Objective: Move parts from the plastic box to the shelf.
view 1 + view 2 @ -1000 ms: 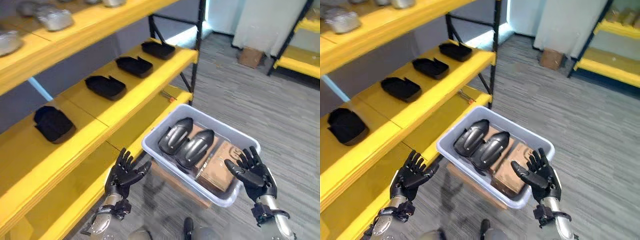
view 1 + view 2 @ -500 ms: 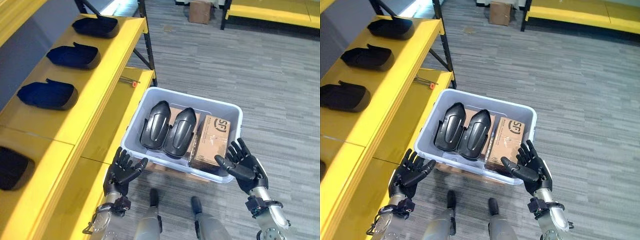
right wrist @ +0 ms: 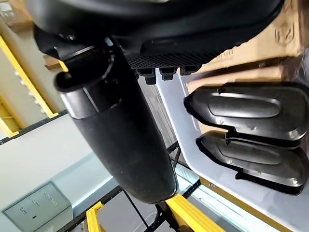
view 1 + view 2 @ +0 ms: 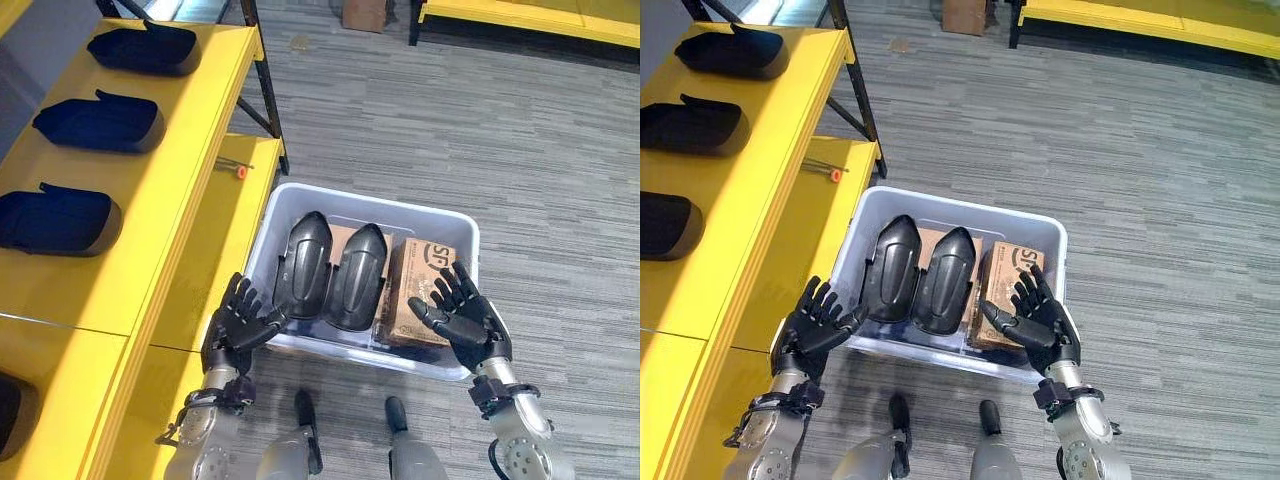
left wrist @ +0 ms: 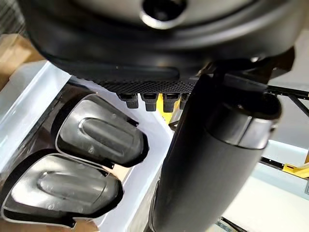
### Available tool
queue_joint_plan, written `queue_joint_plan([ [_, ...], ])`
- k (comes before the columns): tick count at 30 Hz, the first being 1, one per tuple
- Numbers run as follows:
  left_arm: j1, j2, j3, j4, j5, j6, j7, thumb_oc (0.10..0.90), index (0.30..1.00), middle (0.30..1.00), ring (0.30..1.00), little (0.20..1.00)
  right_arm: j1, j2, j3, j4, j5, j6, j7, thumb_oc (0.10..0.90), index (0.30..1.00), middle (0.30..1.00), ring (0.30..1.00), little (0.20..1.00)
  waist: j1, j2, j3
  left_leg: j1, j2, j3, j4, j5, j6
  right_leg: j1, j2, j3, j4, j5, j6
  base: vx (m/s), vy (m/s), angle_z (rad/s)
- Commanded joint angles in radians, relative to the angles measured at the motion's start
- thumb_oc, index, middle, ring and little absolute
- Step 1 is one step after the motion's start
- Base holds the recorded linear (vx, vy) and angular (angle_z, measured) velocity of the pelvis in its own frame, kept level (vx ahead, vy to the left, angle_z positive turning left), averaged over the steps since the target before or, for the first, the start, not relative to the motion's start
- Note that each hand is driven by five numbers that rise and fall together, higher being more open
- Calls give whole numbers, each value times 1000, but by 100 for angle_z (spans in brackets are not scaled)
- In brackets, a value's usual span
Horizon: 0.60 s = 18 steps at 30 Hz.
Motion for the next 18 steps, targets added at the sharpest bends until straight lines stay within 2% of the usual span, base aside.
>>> queue_joint_plan([
  [1, 36, 60, 32, -132, -5, -72, -16, 900, 1000, 1000, 1000, 1000, -23, -45, -24, -103, -43, -84, 17, 900, 1000, 1000, 1000, 1000, 3, 5, -108, -52, 82, -12, -21, 23, -31, 61, -30, -71, 40, -45, 56, -25, 23, -25],
  [2, 39, 68, 41, -136, -4, -73, -14, 900, 1000, 1000, 1000, 1000, -37, -55, -19, -105, -60, -87, 18, 900, 1000, 1000, 1000, 1000, 14, 1, -101, -35, 86, 6, -31, 17, -33, 49, -38, -133, 46, -28, 59, -56, 1, -34],
  [3, 37, 81, 50, -138, -1, -77, -10, 900, 1000, 1000, 1000, 1000, -73, -80, -6, -102, -127, -97, 4, 900, 1000, 1000, 1000, 1000, 36, -1, -91, -14, 97, 37, -46, 16, -43, 32, -50, -269, 52, 12, 59, -55, 3, -60],
  [4, 36, 81, 51, -137, -1, -77, -10, 900, 1000, 1000, 1000, 1000, -74, -79, -6, -102, -128, -97, 4, 900, 1000, 1000, 1000, 1000, 36, 0, -92, -17, 98, 37, -47, 19, -43, 30, -48, -269, 51, 14, 58, -64, -32, -126],
  [5, 35, 86, 60, -144, 1, -79, -16, 900, 1000, 1000, 1000, 1000, -108, -99, 8, -102, -161, -102, -3, 900, 1000, 1000, 1000, 1000, 49, 5, -78, -14, 104, 47, -42, 18, -49, 25, -62, -346, 62, 33, 56, -14, -20, -119],
  [7, 37, 75, 61, -143, -4, -80, -19, 900, 1000, 1000, 1000, 1000, -121, -114, 7, -109, -196, -97, -3, 900, 1000, 1000, 1000, 1000, 40, 5, -67, -9, 101, 41, -34, 19, -51, 41, -47, -309, 38, 8, 42, 27, -3, -45],
  [12, 59, 55, 69, -147, -13, -80, -7, 900, 1000, 1000, 1000, 1000, -175, -168, 22, -141, -289, -110, -28, 900, 1000, 1000, 1000, 1000, 49, 2, -64, -20, 119, 44, -40, 38, -66, 45, -40, -329, -4, -9, 29, 21, -62, -1],
  [14, 65, 53, 59, -144, -9, -72, -13, 900, 1000, 1000, 1000, 1000, -225, -213, 43, -149, -356, -109, -41, 900, 1000, 1000, 1000, 1000, 54, 3, -61, -30, 131, 40, -48, 58, -80, 55, -31, -351, -24, -18, 23, 33, -85, 1],
  [18, 60, 61, 44, -139, -5, -70, -19, 900, 1000, 1000, 1000, 1000, -289, -233, 76, -139, -385, -109, -60, 900, 1000, 1000, 1000, 1000, 62, 9, -54, -44, 142, 30, -58, 78, -92, 58, -21, -363, -34, -26, 17, 23, -94, 6],
])
